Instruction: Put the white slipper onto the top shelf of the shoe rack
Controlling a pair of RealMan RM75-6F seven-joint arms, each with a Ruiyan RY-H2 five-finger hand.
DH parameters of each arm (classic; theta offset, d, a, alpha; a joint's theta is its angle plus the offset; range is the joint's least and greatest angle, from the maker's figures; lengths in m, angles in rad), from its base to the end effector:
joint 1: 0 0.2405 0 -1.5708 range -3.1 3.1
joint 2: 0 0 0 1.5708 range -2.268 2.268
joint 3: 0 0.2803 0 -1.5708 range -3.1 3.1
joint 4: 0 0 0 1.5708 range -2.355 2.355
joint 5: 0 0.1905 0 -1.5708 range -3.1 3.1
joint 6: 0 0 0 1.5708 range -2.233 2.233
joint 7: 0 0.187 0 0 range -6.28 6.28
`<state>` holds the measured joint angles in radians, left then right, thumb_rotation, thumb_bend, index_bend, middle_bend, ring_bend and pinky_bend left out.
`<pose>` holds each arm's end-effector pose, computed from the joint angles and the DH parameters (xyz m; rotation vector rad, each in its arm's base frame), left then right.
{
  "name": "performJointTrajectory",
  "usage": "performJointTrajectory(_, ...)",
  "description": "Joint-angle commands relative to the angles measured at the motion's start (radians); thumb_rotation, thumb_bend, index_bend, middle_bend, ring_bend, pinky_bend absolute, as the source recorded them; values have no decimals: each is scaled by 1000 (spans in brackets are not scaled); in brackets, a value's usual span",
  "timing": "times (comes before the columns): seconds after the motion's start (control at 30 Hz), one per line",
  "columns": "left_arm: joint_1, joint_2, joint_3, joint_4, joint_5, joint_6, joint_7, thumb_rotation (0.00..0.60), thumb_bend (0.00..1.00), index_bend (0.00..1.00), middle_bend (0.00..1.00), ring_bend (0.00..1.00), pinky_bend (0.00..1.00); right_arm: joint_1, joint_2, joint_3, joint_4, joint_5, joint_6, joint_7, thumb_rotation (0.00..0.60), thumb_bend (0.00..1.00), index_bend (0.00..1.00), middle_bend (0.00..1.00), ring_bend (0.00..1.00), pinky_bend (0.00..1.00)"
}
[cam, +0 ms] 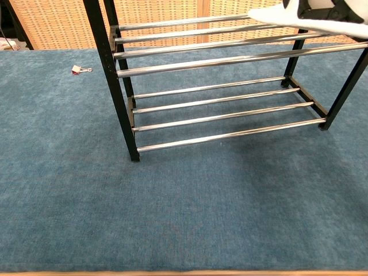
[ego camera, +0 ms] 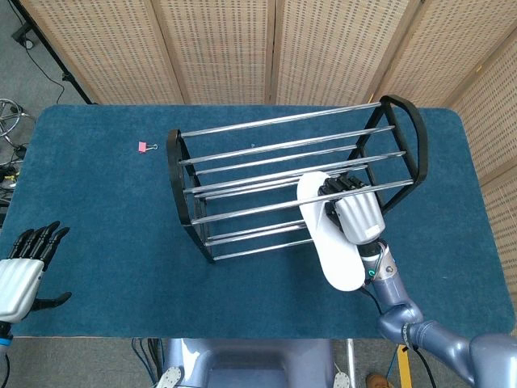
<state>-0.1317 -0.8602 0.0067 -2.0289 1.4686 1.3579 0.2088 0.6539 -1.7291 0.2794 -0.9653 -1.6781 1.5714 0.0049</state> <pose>-0.2626 0.2167 0.2044 -1.5397 -0.9772 -0.7782 -0.1411 -0.3916 0.0731 1.4852 -0.3020 1.5071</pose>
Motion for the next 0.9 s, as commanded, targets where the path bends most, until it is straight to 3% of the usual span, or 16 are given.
performJointTrajectory(0.03, 0, -1, 0, 0, -3, 0, 2, 600, 0, 0, 0, 0, 0, 21, -3, 8, 16, 15, -19, 2, 600, 807, 608, 582, 596, 687)
performJointTrajectory(0.9, -5, 0, -1, 0, -22, -7, 4, 600, 0, 0, 0, 0, 0, 123, 22, 37, 31, 102, -135, -36, 600, 807, 608, 582, 596, 685)
